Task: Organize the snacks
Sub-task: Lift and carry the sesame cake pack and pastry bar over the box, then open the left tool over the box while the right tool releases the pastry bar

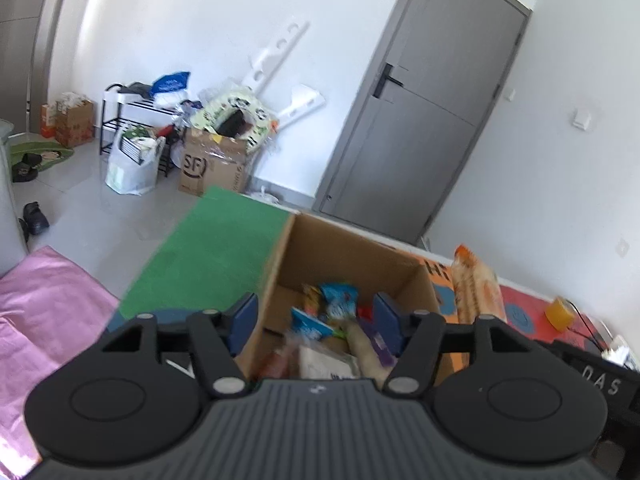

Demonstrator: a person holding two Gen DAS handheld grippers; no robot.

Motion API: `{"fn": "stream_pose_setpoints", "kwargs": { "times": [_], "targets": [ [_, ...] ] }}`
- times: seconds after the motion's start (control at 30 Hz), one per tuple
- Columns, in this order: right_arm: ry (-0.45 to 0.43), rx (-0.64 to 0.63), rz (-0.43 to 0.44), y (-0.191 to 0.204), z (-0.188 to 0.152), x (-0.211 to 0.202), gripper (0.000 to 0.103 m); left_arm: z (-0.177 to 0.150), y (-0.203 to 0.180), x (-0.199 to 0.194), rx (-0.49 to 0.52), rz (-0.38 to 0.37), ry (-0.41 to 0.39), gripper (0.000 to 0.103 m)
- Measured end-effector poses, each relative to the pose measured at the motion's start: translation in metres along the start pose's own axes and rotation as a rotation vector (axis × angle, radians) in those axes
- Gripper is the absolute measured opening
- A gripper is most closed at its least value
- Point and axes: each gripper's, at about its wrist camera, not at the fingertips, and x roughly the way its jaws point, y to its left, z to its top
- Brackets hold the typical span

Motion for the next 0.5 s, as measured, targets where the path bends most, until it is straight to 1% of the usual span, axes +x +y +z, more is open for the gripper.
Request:
{"fn": "stream_pose_setpoints", "kwargs": {
  "times": [0.23,0.5],
  "targets": [
    [0.038,-0.006,0.024,0.020,0.000,0.026,0.036,0.011,0.024,0.007,-0.033,0.022,0.007,0.062],
    [0.073,-0.022,0.023,0.039,0.000,0.053,0.036,0.016,0.049,0.019,-0.077,0.028,0.031,0.062]
  ]
}}
